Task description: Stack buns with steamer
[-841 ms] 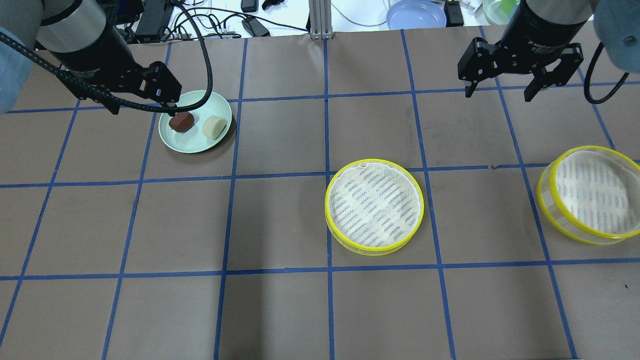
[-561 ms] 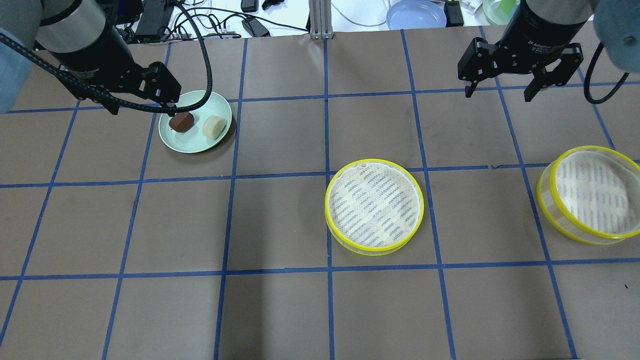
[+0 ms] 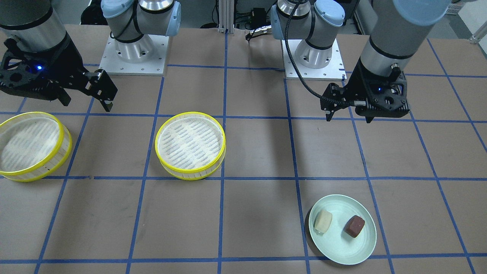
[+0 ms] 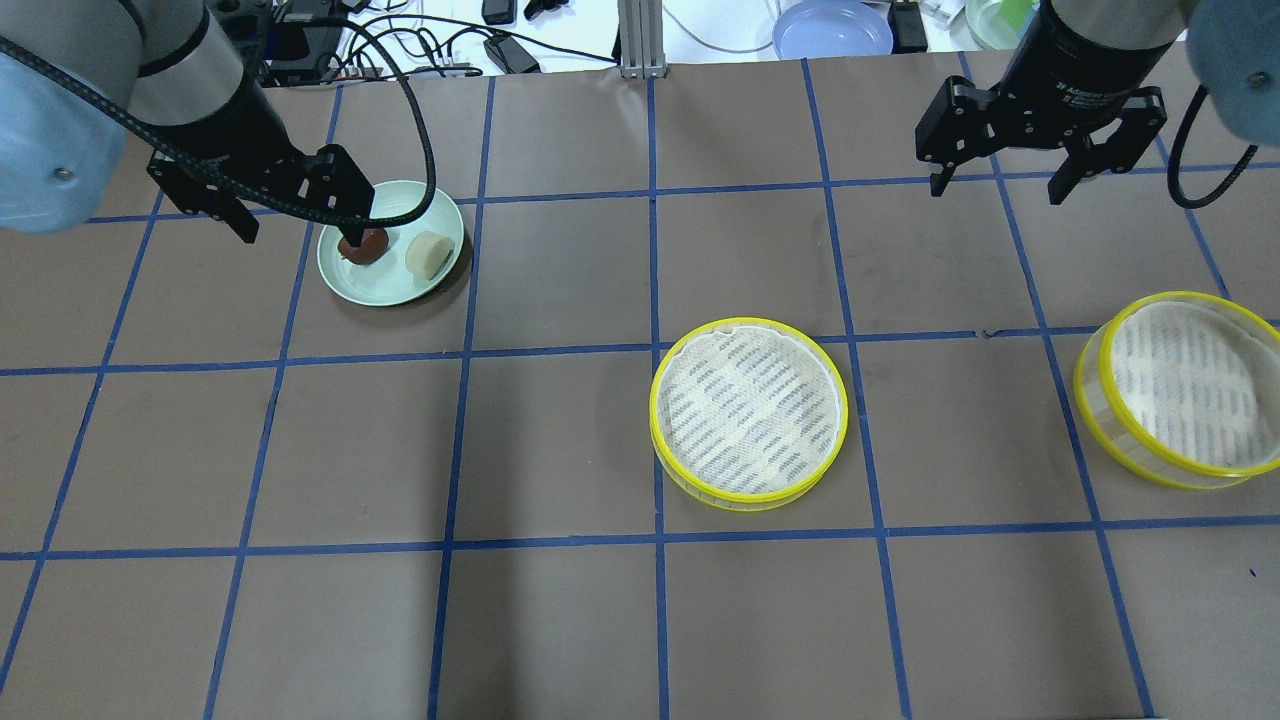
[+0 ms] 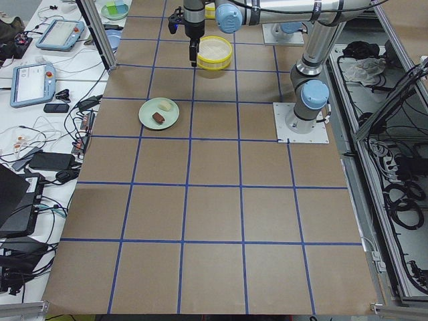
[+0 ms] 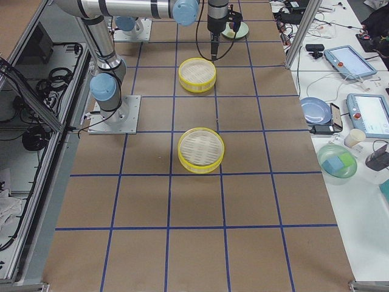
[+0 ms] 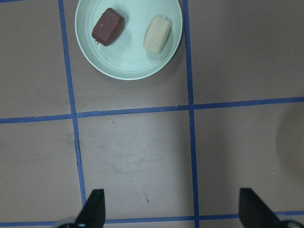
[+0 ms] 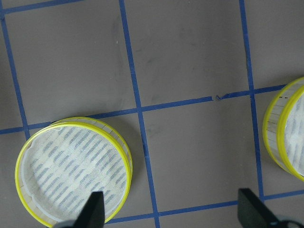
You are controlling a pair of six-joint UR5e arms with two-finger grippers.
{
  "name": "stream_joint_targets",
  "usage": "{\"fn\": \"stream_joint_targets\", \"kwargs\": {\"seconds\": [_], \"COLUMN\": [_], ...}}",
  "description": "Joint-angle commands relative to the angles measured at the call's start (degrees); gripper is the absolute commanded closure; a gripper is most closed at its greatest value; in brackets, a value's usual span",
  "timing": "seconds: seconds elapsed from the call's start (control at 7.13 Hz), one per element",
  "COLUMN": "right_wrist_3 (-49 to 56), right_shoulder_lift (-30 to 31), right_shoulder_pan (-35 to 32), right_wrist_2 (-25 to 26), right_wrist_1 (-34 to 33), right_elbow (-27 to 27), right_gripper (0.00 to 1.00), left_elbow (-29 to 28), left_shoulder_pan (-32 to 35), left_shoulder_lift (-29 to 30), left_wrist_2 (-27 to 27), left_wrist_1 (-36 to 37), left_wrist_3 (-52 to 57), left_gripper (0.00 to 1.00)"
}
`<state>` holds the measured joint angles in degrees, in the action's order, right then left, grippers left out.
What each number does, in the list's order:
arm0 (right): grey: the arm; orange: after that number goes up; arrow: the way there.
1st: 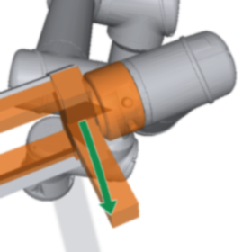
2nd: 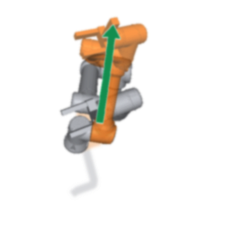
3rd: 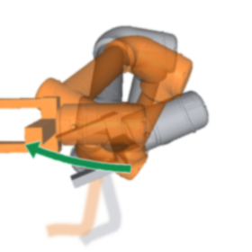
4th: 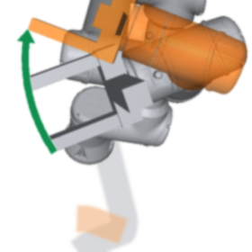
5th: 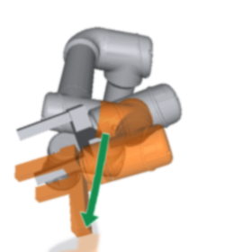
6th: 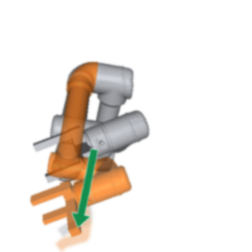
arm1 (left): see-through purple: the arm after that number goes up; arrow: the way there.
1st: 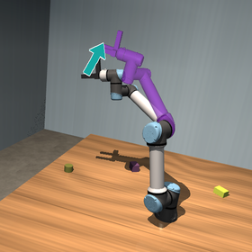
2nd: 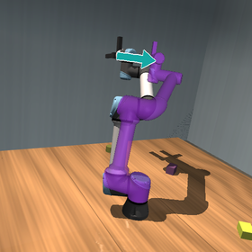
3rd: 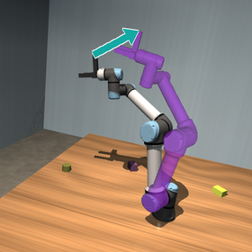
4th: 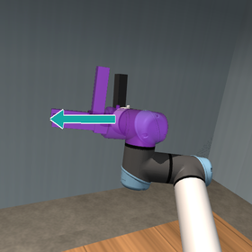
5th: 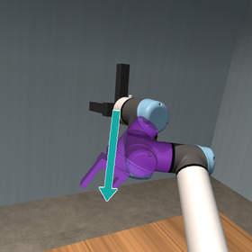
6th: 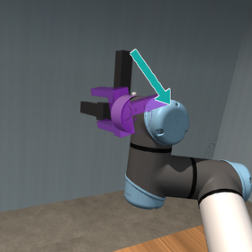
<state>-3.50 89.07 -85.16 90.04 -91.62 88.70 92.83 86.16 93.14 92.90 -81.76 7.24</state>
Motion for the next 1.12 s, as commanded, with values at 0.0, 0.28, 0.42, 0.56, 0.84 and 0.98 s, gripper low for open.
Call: {"fn": "stream_joint_targets", "kwargs": {"seconds": [0.0,0.28,0.42,0.56,0.84,0.98], "right_wrist_3": [0.6,3.0,6.9,13.8,30.4,37.5], "right_shoulder_lift": [0.0,-0.3,-0.4,-1.2,-6.2,-9.2], "right_shoulder_pan": [0.0,1.9,5.7,11.1,20.5,25.7], "right_wrist_2": [0.1,0.2,0.2,0.1,6.3,6.2], "right_wrist_1": [0.3,0.3,0.0,-0.3,-7.7,-10.0], "right_elbow": [1.1,4.8,6.6,7.6,8.5,8.6], "right_gripper": [0.0,0.0,0.0,0.01,0.02,0.02], "left_elbow": [4.0,4.3,4.3,4.3,3.8,3.8], "left_shoulder_pan": [-0.1,-0.1,-0.1,-0.1,-0.2,-0.3], "left_shoulder_lift": [4.0,7.1,9.3,12.2,18.8,21.9], "left_wrist_2": [-0.4,-0.4,-0.5,-0.5,-4.4,-4.7], "left_wrist_1": [11.9,15.5,19.7,24.2,33.6,36.9], "left_wrist_3": [0.1,2.4,2.9,5.8,8.6,9.2], "left_gripper": [0.0,0.0,0.0,0.0,0.03,0.11]}}
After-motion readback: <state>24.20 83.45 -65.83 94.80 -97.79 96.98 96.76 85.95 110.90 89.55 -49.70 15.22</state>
